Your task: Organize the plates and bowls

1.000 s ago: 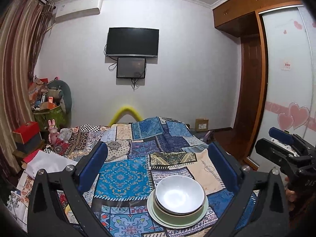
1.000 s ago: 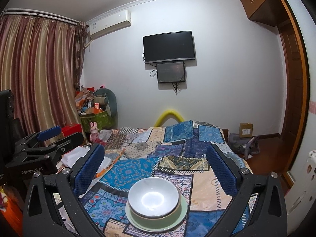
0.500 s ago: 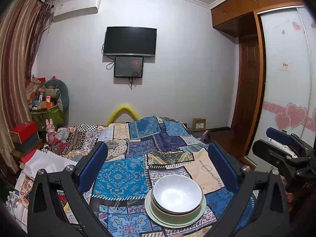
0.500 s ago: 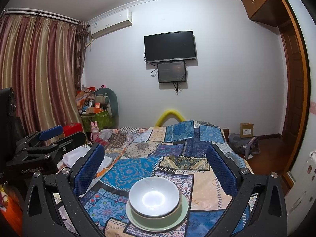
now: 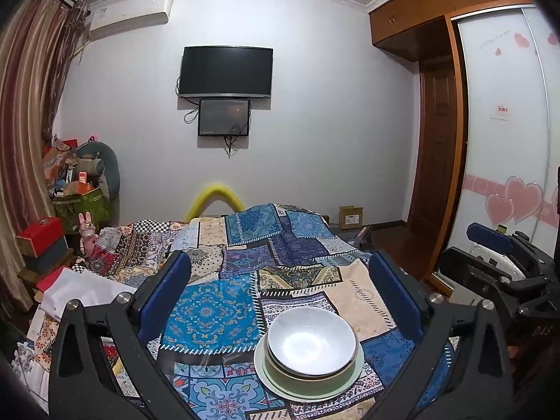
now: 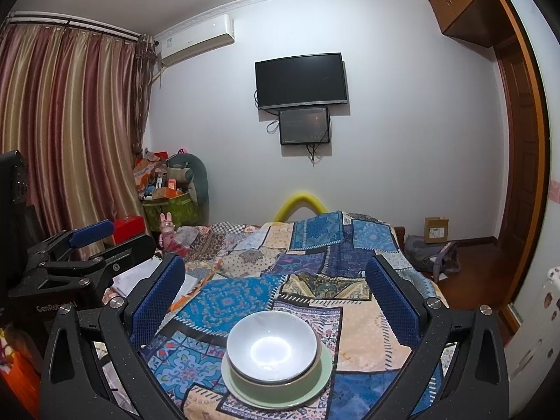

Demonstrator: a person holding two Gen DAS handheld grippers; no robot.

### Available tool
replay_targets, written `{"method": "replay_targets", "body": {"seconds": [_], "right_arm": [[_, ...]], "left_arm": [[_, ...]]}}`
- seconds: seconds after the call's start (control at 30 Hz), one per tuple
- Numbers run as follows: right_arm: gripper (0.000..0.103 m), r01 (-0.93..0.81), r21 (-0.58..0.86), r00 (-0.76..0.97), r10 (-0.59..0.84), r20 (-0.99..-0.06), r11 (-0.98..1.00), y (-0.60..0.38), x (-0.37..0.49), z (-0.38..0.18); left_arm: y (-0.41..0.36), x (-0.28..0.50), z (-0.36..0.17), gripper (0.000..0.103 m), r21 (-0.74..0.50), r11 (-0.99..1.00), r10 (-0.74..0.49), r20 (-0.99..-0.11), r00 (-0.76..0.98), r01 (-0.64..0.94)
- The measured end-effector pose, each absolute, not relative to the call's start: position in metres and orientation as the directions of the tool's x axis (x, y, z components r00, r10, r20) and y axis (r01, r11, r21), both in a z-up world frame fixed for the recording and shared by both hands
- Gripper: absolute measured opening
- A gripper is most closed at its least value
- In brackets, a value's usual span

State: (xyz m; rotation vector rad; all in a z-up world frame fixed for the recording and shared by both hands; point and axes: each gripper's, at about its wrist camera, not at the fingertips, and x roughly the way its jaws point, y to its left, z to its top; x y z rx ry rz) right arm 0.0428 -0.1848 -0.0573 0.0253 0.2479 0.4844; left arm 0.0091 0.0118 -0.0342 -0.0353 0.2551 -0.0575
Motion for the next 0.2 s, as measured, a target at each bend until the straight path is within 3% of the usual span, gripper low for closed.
{"method": "replay_targets", "body": {"seconds": [0.2], "right_arm": [[0.103,-0.458,0.081,0.855,0.464,-0.232,0.885,-0.1839,0.0429,-0.0583]], "left_arm": [[0.0111,0.0114,-0.0353,0.103,-0.053,0.997,-0.062,-0.262,0.963,0.049]]}}
